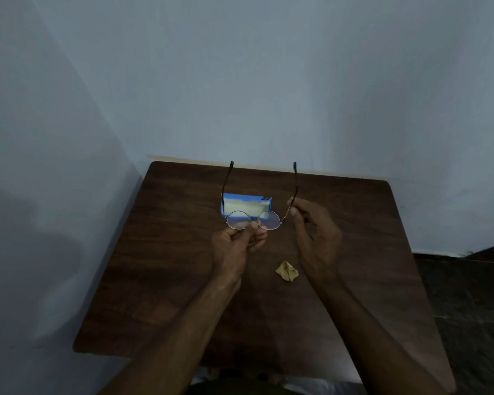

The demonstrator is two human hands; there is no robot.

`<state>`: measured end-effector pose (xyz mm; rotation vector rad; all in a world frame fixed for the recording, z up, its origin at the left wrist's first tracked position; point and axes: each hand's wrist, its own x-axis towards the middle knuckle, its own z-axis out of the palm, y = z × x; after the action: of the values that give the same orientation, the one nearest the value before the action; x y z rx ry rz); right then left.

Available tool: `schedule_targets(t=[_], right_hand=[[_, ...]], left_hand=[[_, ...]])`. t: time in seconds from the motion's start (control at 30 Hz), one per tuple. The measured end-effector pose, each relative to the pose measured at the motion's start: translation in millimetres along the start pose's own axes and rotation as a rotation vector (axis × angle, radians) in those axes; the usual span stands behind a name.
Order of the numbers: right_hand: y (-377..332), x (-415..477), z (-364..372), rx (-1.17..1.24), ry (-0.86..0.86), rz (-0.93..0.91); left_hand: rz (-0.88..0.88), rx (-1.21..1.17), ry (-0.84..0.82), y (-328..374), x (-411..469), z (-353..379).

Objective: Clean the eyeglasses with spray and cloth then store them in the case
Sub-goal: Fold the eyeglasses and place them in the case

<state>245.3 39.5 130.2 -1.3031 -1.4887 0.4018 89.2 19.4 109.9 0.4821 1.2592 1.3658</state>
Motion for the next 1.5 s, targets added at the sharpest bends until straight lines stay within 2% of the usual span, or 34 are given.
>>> schedule_targets(t=[0.13,0.33,0.43,0.77,0.93,1.03,1.2,1.27,1.5], right_hand=[[2.3,5.7,4.5,-0.063,-0.026,-0.117],[2.5,15.8,10.3,-0.216,-0.331,-0.274],[4.8,13.7,13.3,-0.289,-0.419,-0.339],[-8.2,17.8,6.1,-0.287,-0.458,-0.411],[-34.6,35.0,4.7,-0.23,-0.32,-0.381],[-66.2,47.6,2.9,-0.181,-0.278,-0.461],[-92.7,61.0,16.5,-0.371,-0.551,-0.587],[-93.7,60.4,18.7,-0.411,-0.59,-0.604],[-71.5,49.5,3.6,-0.279,-0.437,-0.526]], left_hand=[[0.014,0.015,0.009,1.6,-1.4,1.9],[0.028,0.055,0.009,2.4,-4.1,-0.2],[0.029,0.051,-0.006,6.1,-6.0,2.0],[0.046,0.093,-0.019,8.8,-4.1,-6.2],[0.047,0.104,-0.016,8.8,-6.6,-6.1],[0.027,0.12,-0.006,9.0,-9.7,-5.1],[0.053,0.234,-0.001,10.8,-15.2,-3.4],[0.057,0.253,-0.003,9.9,-14.8,-4.6],[0.0,0.018,-0.021,11.5,-18.1,-16.3]])
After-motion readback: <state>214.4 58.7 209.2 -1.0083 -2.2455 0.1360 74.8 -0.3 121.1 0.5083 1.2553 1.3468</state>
